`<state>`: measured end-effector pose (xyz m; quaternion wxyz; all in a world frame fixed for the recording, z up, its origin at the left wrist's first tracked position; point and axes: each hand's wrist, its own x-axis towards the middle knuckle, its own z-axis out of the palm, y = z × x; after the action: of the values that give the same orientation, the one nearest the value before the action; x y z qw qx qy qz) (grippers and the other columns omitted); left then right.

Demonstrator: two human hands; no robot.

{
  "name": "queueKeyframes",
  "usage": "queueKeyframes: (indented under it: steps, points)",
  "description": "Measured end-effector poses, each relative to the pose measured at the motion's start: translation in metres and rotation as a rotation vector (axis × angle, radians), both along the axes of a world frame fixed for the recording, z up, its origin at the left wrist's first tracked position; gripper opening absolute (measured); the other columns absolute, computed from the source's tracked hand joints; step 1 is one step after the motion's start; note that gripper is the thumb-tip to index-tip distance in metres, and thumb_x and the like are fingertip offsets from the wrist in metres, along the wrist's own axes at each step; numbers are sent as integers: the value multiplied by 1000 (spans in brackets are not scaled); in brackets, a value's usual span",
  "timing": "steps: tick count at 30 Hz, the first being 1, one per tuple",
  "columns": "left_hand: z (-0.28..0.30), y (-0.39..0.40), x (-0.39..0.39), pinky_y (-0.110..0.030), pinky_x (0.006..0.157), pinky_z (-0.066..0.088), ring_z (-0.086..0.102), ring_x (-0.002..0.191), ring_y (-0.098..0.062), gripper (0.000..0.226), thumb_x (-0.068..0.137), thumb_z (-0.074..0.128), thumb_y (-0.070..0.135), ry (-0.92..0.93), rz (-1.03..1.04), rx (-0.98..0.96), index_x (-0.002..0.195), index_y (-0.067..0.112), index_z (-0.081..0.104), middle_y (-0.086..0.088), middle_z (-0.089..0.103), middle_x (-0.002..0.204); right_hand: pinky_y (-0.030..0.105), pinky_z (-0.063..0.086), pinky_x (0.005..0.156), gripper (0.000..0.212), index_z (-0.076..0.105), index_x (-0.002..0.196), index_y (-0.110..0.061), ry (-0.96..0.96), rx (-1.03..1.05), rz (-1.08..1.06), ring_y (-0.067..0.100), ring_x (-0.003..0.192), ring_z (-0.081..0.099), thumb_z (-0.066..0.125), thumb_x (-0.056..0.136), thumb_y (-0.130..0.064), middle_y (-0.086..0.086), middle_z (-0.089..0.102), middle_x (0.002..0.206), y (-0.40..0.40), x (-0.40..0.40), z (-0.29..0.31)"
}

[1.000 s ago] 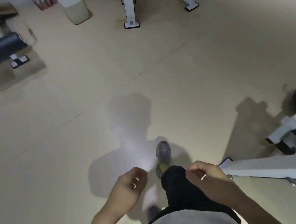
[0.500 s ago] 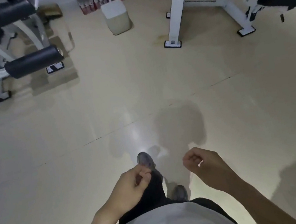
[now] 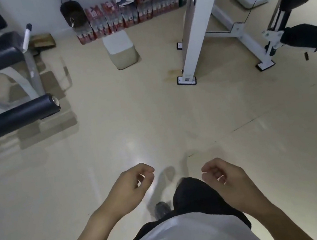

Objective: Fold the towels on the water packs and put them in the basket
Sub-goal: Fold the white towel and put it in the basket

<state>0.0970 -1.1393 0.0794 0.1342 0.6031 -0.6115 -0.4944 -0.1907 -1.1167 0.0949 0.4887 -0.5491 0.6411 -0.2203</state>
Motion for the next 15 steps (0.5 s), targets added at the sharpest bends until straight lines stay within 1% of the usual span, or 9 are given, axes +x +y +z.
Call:
queueKeyframes:
  steps: [3,5,10,13,15]
  points:
    - [-10,-82,7,-18,75,49,61,84,-6,11,97,51,40,-7,4,5,99,37,62,20,65,93,7,43,65,12,65,89,-40,0,14,-8,4,75,60,66,87,-29,-15,67,84,-79,7,-9]
    - [-18,-133,10,-16,74,48,61,84,-6,10,97,52,41,-11,7,20,97,38,61,21,65,94,8,44,64,11,65,89,-40,-3,15,-18,5,74,60,66,85,-30,-14,66,83,-137,12,-18]
    - [-13,-250,20,-13,75,48,61,88,-3,12,97,50,45,-36,78,80,98,39,61,22,65,99,6,44,66,9,63,88,-45,2,25,107,2,81,61,65,85,-37,-22,66,87,-294,26,-16]
    - [-7,-314,31,-11,73,46,62,86,-3,12,97,51,43,-46,127,77,99,38,62,25,64,98,7,43,65,4,65,87,-41,-19,15,183,3,76,60,65,84,-37,-20,65,84,-385,40,-10]
    - [-4,-356,42,-14,73,48,63,82,-4,11,97,52,40,-54,166,80,98,37,62,25,65,94,6,42,65,3,65,85,-37,-28,-6,233,3,75,59,65,85,-34,-19,65,83,-444,53,-6]
